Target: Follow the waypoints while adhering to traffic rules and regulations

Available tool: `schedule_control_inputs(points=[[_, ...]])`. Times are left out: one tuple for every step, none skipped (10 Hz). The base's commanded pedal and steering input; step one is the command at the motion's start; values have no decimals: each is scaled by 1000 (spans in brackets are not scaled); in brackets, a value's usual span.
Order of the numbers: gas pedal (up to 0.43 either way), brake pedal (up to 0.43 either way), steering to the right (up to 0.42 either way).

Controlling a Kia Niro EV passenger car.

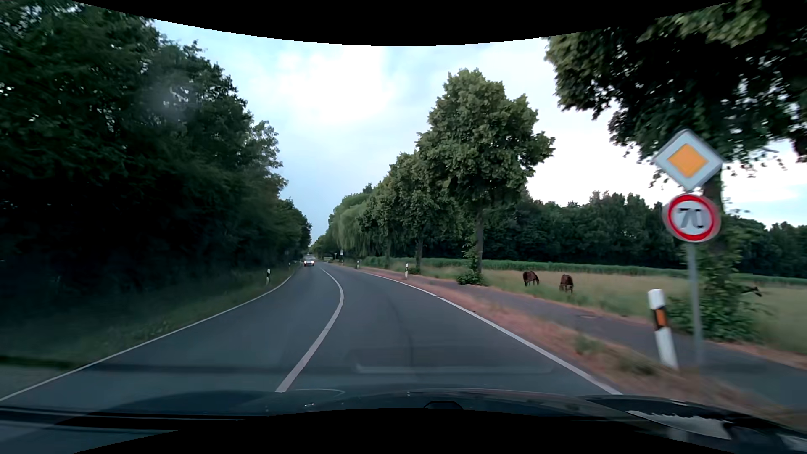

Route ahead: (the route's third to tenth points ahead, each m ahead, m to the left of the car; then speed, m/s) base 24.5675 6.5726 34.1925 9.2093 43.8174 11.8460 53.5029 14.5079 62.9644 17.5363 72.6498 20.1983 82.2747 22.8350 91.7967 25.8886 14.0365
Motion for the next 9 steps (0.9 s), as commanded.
schedule_control_inputs(points=[[260, 0, -70], [260, 0, -63], [260, 0, -58], [260, 0, -53], [260, 0, -52], [260, 0, -52], [260, 0, -50], [260, 0, -43], [260, 0, -35]])
